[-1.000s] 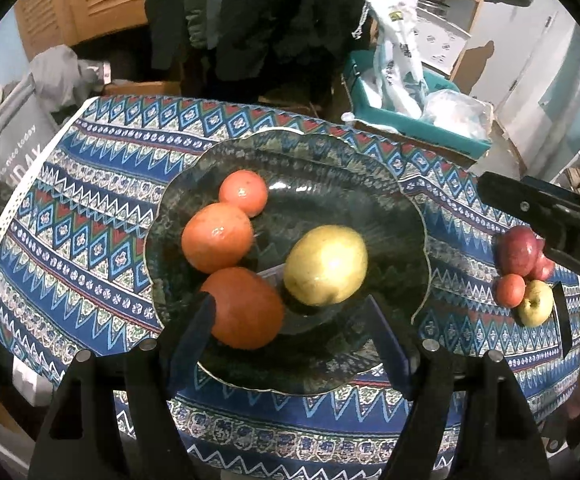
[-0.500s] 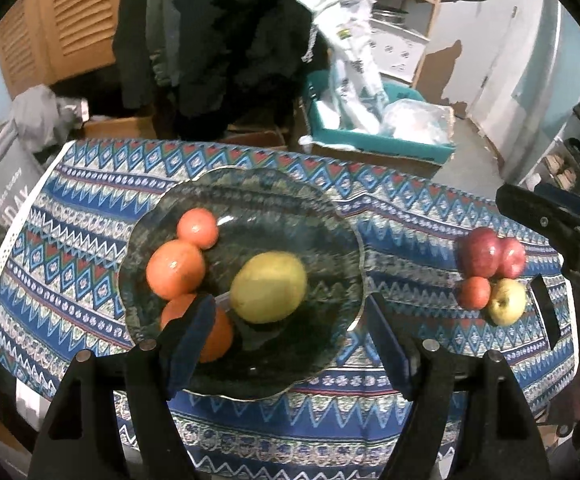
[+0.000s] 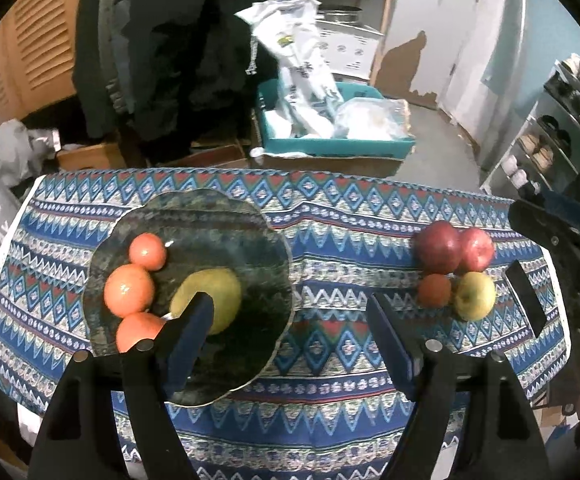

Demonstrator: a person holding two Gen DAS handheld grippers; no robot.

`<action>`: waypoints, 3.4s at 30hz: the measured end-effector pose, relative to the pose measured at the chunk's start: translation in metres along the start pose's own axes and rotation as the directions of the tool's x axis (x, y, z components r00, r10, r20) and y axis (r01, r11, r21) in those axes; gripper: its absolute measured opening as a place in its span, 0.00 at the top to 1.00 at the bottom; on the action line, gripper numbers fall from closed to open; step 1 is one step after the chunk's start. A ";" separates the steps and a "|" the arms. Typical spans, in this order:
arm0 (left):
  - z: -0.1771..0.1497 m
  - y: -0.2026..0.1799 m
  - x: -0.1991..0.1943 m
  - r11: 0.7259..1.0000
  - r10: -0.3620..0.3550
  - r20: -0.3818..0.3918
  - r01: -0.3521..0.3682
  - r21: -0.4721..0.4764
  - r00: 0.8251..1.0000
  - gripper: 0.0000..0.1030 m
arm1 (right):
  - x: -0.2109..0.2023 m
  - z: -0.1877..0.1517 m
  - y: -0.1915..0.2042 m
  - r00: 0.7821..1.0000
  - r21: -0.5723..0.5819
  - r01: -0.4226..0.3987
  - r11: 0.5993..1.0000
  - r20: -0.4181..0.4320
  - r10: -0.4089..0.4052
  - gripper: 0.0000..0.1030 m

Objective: Organize fruits
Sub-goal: 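Move both open tools back over the remaining fruit, then bring the right tool around a red apple while the left tool reaches a small orange, then close the right tool on the red apple while the left tool grasps the small orange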

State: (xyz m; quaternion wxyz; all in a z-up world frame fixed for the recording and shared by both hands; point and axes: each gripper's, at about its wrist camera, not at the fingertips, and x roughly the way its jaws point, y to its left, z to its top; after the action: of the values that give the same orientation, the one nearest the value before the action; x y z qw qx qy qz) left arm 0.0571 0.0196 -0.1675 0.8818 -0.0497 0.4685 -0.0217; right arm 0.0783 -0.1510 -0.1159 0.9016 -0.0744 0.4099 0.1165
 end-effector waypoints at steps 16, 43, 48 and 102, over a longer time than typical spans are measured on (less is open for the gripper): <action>0.005 -0.058 0.013 0.995 -0.050 -0.019 0.052 0.090 0.999 0.22 | -0.002 -0.026 -0.070 0.998 0.130 0.058 0.990 -0.018 -0.056 0.19; -0.003 -0.140 0.108 0.979 -0.114 -0.202 0.145 0.145 0.973 0.22 | 0.049 -0.094 -0.162 0.982 0.325 0.130 0.937 -0.176 -0.075 0.19; -0.003 -0.146 0.129 0.979 -0.134 -0.242 0.167 0.120 0.961 0.22 | 0.060 -0.101 -0.173 0.979 0.352 0.126 0.927 -0.197 -0.059 0.19; 0.026 -0.090 0.143 0.978 -0.201 -0.181 0.206 0.012 0.963 0.57 | 0.183 -0.070 -0.170 0.943 0.541 -0.013 0.841 -0.273 0.190 0.21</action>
State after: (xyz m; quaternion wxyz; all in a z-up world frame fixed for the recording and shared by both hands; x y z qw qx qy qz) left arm 0.1591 -0.0805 -0.2610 0.8299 -0.0819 0.5378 -0.1236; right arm 0.1905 -0.3035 -0.2936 0.8017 0.1828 0.5681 0.0333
